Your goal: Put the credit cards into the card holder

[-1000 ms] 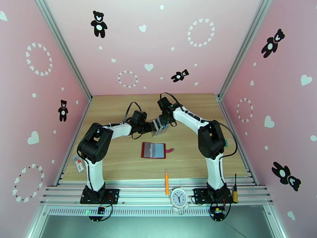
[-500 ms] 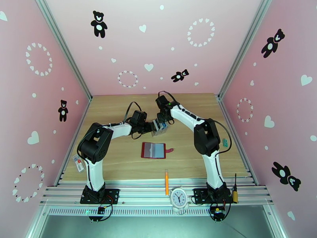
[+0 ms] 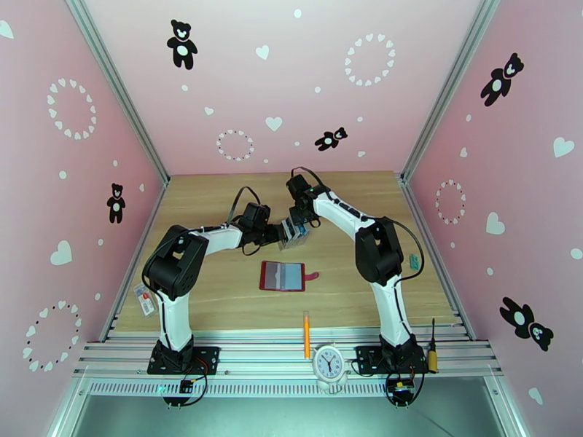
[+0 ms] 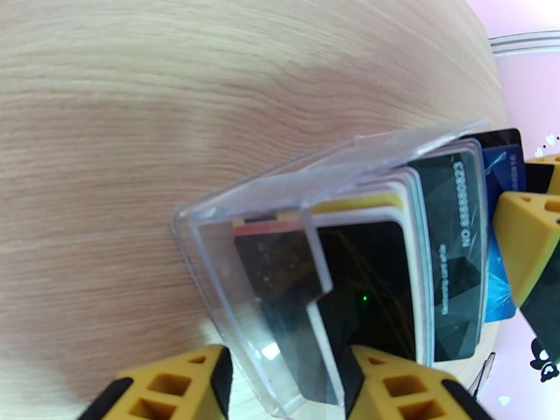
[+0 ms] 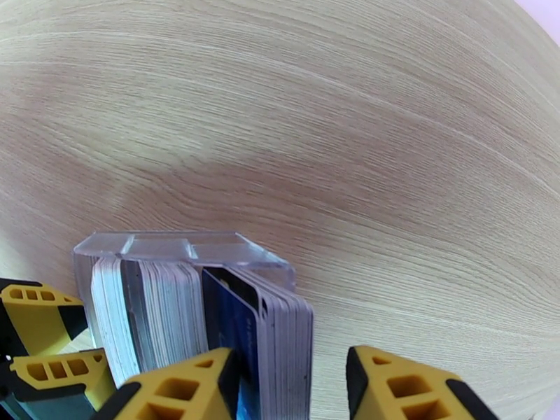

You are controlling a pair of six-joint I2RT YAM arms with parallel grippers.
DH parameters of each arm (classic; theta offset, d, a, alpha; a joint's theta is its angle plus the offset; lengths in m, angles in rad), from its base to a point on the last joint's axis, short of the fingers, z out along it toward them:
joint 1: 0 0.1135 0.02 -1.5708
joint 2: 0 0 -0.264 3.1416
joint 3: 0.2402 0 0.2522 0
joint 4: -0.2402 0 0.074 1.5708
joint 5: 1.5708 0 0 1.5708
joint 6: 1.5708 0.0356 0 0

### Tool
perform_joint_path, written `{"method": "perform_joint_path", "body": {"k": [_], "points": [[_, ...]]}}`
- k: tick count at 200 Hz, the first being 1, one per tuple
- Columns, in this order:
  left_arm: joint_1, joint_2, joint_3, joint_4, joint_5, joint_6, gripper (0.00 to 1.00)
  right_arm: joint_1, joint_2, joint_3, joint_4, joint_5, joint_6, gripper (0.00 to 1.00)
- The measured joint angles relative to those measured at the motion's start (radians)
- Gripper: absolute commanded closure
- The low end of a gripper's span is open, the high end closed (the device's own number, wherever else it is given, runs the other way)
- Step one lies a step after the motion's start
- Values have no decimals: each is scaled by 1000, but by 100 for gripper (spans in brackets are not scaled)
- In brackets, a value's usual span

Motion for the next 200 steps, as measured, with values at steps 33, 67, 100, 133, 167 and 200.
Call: {"method": "perform_joint_path", "body": {"k": [33, 67, 100, 133, 167, 200], "points": [[0, 0, 1, 0, 0, 0, 52, 0, 0, 2, -3, 0, 0, 59], [0, 2, 3, 0, 0, 0, 52, 1, 0, 2, -6, 0, -3, 61], [0, 2, 4, 0, 0, 0, 52, 1, 0, 2, -6, 0, -4, 62], [0, 5, 7, 0, 0, 0, 52, 1, -1, 2, -9, 4, -3, 62], [0, 10, 13, 0, 0, 0, 52, 1, -8, 2, -16, 15, -3, 63], [0, 10, 13, 0, 0, 0, 53, 1, -16, 2, -20, 24, -3, 63]]}}
